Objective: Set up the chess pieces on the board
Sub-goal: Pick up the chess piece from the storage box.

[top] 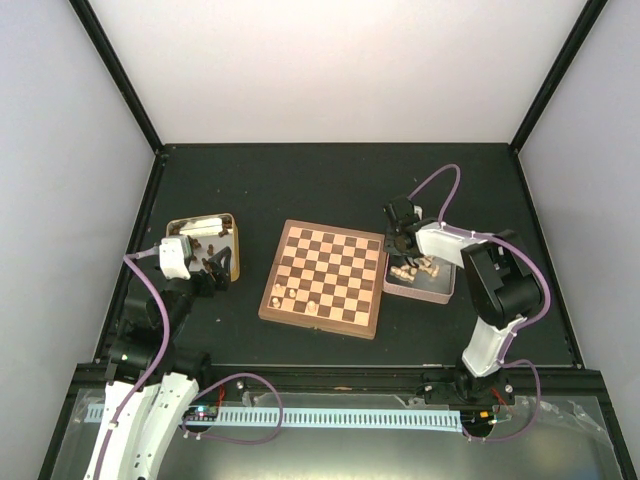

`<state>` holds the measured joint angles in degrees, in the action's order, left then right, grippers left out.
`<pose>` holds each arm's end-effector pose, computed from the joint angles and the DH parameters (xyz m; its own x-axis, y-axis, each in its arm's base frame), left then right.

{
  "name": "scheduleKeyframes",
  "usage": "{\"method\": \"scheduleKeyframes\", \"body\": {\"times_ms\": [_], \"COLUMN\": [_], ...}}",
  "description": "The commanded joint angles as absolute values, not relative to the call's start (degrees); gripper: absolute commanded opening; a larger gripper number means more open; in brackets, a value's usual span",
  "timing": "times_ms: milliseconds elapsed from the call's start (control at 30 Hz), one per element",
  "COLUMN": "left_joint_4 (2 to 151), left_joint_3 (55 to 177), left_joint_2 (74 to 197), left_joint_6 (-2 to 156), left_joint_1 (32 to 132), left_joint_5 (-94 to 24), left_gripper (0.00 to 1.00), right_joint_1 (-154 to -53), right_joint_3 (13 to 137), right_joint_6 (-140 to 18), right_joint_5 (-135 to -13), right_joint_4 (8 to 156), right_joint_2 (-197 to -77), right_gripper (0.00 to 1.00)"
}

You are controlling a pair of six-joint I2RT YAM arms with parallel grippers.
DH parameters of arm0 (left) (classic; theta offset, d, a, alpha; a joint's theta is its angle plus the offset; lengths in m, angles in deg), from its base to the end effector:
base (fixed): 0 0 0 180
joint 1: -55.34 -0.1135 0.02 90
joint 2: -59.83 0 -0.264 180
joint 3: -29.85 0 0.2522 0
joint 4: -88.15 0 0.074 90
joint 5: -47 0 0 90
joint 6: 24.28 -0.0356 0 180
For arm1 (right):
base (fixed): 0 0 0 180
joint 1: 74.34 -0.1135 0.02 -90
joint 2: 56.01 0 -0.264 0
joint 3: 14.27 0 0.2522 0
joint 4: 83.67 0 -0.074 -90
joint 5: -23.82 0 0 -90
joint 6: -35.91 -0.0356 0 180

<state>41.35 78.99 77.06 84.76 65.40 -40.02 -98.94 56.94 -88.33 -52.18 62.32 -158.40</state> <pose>0.0861 -0.0172 0.2969 -0.3122 -0.2755 -0.9092 0.1291 0.9358 -0.3279 0.3109 0.1329 0.1423 -0.8576 0.2078 -0.4704 0.2068 0.9769 0.0546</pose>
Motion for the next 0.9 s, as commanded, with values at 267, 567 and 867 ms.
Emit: {"method": "scheduleKeyframes", "body": {"times_ms": [267, 567, 867], "left_joint_4": [41.35, 48.03, 65.65], "left_joint_3": [79.15, 77.19, 75.35], "left_joint_2": [77.32, 78.98, 90.24], "left_joint_6": [84.87, 84.17, 98.56], "left_joint_1": [64.83, 64.86, 65.44], "left_joint_5": [-40.47, -24.28, 3.02], "left_gripper": [0.99, 0.99, 0.95], "right_joint_1": [-98.38, -98.37, -99.31], "right_joint_3": [56.33, 49.15, 36.57], "right_joint_6": [-84.60, -83.25, -80.98], "right_joint_5": [-53.29, -56.45, -78.87], "right_joint_4": [66.22, 68.42, 83.38], "right_joint_2": [-160.92, -148.56, -128.07], "right_gripper": [0.13, 0.11, 0.11]}}
